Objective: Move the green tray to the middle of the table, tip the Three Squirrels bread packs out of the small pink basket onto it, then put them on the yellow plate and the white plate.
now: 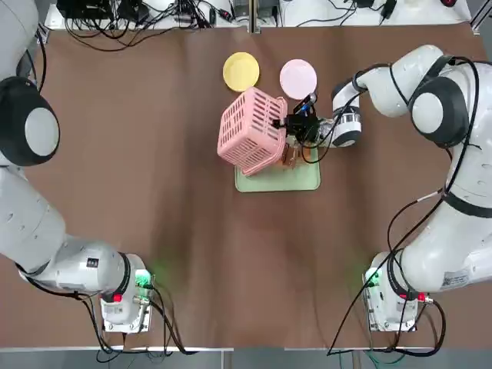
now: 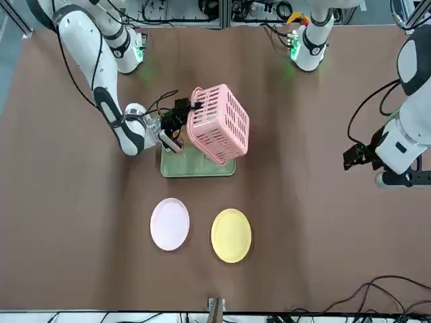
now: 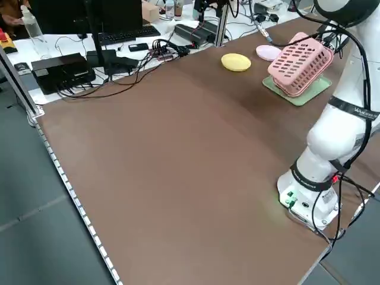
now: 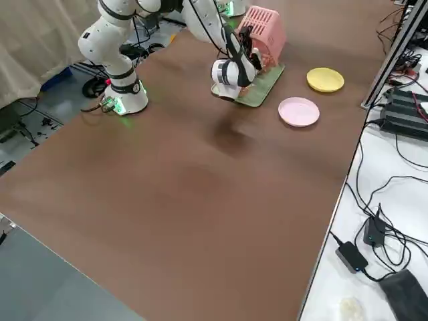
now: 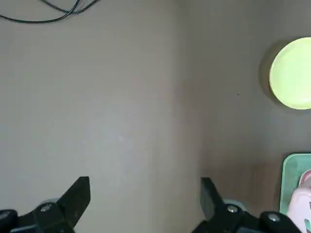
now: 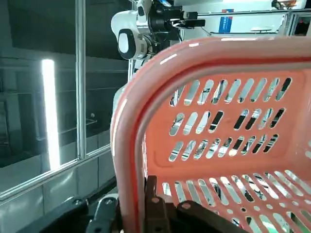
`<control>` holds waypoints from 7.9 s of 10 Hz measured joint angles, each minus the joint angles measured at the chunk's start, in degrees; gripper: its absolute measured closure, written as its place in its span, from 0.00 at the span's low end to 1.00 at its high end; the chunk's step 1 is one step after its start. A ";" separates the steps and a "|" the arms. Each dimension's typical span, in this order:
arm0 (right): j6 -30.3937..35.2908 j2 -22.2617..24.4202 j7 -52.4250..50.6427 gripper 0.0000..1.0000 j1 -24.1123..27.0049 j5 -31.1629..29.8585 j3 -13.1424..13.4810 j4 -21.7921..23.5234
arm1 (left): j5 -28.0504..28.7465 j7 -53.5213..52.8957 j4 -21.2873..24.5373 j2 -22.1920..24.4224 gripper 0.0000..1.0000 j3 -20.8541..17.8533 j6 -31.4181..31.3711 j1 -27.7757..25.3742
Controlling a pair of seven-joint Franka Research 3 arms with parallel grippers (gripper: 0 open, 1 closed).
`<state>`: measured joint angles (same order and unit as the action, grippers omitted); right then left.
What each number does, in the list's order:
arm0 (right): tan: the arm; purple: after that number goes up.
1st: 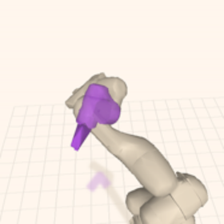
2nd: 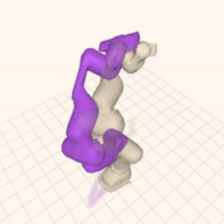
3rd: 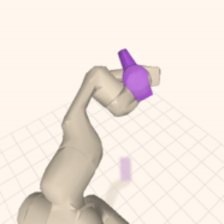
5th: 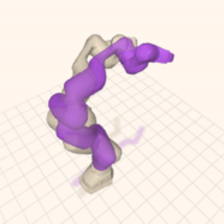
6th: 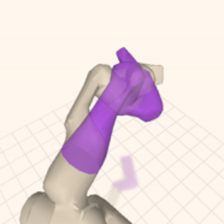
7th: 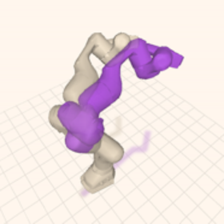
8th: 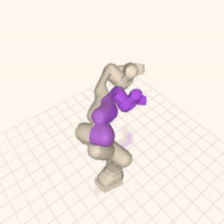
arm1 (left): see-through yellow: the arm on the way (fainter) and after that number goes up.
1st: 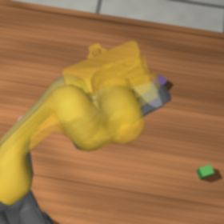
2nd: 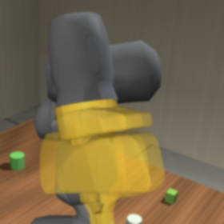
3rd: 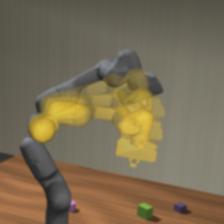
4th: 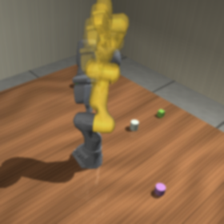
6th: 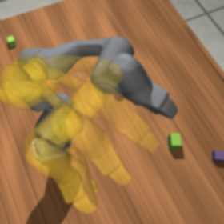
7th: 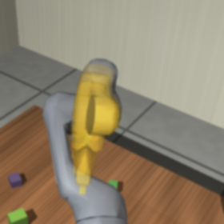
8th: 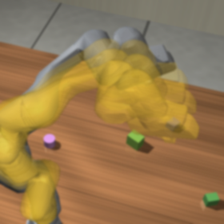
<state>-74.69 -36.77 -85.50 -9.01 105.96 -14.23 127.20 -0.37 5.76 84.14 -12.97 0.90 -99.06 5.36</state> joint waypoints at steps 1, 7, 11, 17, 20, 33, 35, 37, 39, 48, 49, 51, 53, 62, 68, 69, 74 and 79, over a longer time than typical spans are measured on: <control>0.61 0.00 -0.36 0.93 0.00 0.06 0.00 -0.05 | 0.00 0.00 0.00 0.00 0.00 0.01 0.00 0.01; 1.52 -0.20 -0.70 0.93 -0.62 3.76 -1.24 -2.27 | 0.00 -0.02 0.00 0.00 0.00 -0.05 0.00 -0.18; 1.50 -0.44 -0.08 0.93 -1.49 6.37 -2.53 -4.15 | 0.00 -0.02 0.00 0.00 0.00 -0.06 0.00 -0.20; -6.03 10.96 16.87 0.93 2.97 6.98 -2.90 -5.24 | -0.02 0.55 0.00 -0.81 0.00 0.15 -0.80 0.39; -14.59 18.60 26.48 0.93 5.12 5.00 -2.91 -4.92 | -0.64 3.15 0.03 -3.79 0.00 0.60 -3.30 2.47; -25.46 31.94 53.96 0.93 8.27 -58.55 22.26 -14.78 | -2.08 37.47 -1.34 -12.65 0.00 1.02 -15.72 23.07; -25.29 33.21 57.24 0.93 7.84 -70.41 24.75 -15.29 | -2.08 52.64 -4.00 -17.70 0.00 0.87 -18.98 28.45; -26.94 33.43 63.24 0.93 6.67 -80.85 25.54 -15.29 | -2.08 66.68 -5.05 -20.94 0.00 0.75 -23.72 31.54; -28.37 33.42 71.22 0.93 5.53 -89.44 24.29 -15.22 | -2.08 75.38 -5.53 -21.80 0.00 0.72 -25.04 33.76; -35.99 33.28 87.45 0.93 5.84 -99.58 16.65 -8.13 | -8.91 88.03 -5.61 -27.15 0.00 -3.98 -26.00 45.58; -37.64 33.27 88.22 0.93 6.36 -100.32 15.85 -6.67 | -10.06 89.65 -5.57 -27.75 0.00 -3.98 -25.99 46.37; -38.76 33.27 88.65 0.93 7.10 -101.44 15.36 -4.77 | -11.29 92.69 -5.57 -29.34 0.00 -4.01 -26.05 47.90; -39.33 33.26 88.87 0.93 7.18 -103.80 15.19 -2.90 | -12.16 94.30 -5.46 -30.12 0.00 -4.03 -26.03 48.50; -51.20 29.68 90.84 0.93 9.40 -109.33 14.82 2.42 | -14.19 95.55 -2.31 -32.33 0.00 -4.03 -25.99 51.14; -50.32 28.13 91.84 0.51 9.69 -109.44 14.78 0.35 | -14.20 95.71 -1.74 -34.72 0.00 -4.08 -29.54 52.03; -47.53 28.23 91.86 0.35 9.69 -109.44 14.77 -2.75 | -14.20 95.71 -1.74 -34.88 0.00 -4.11 -29.70 52.03; -26.69 29.17 91.88 0.02 9.68 -109.43 14.42 -30.92 | -14.20 94.59 -2.59 -34.83 0.37 -4.77 -30.04 51.48; -4.47 30.19 90.54 0.02 10.06 -105.02 17.21 -48.01 | -12.98 81.83 -3.22 -27.44 0.50 -5.92 -18.78 51.35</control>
<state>-79.16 -6.58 5.04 1.05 0.94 2.98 79.19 -13.35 87.59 80.93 -40.41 -5.01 -117.85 56.72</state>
